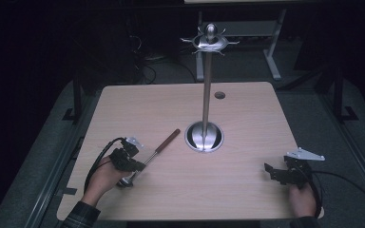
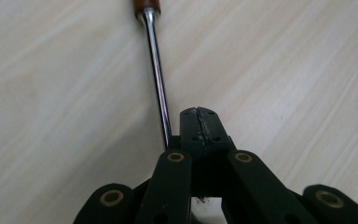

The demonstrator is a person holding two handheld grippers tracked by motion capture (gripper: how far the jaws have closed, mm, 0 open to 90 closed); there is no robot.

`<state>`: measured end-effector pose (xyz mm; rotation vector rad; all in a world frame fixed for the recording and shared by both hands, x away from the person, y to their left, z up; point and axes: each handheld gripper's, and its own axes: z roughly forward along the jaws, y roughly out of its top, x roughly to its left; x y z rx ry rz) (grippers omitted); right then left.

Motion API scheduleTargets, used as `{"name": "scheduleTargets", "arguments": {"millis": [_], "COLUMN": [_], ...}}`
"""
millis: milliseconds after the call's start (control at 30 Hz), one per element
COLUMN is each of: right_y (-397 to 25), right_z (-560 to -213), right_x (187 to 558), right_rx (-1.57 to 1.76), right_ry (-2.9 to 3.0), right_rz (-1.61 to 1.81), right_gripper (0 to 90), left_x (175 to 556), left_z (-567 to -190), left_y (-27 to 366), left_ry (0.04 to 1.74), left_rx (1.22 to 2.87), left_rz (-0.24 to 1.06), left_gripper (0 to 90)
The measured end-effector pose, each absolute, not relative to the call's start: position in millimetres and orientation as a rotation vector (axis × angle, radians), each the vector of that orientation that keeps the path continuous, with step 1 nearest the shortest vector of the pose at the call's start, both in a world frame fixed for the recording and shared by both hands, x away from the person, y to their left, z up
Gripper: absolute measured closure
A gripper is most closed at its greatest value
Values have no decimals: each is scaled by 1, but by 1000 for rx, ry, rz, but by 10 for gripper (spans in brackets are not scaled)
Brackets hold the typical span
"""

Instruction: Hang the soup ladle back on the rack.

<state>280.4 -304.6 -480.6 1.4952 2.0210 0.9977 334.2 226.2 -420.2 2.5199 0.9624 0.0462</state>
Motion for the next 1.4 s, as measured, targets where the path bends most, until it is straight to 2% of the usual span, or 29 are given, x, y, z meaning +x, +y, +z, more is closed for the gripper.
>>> {"name": "scheduleTargets", "arguments": {"millis": [167,367,567,1000,1133,1400], "right_y": [-305,-305,-305,-306,-306,-306], "right_z": [-481,-481,-481,-480,-481,-481], "right_x": [280,280,280,280,280,280], "right_rx": [1493,1496,1501,1500,1500,1500], "right_ry": [2016,2016,2018,2016,2016,2016], "right_rz": [1001,999,1001,1009,1010,1010], "right_gripper": [136,136,136,136,136,136], "left_x": [351,375,399,422,424,423], "left_z": [-411,-407,-406,-427,-434,-437], "left_y": [220,206,191,163,158,154], "left_ry": [970,1008,1052,1058,1037,1044], "left_rx": [2497,2485,2481,2567,2633,2649], "left_rz": [48,42,17,9,31,58], "left_gripper": [849,733,678,649,662,696]}}
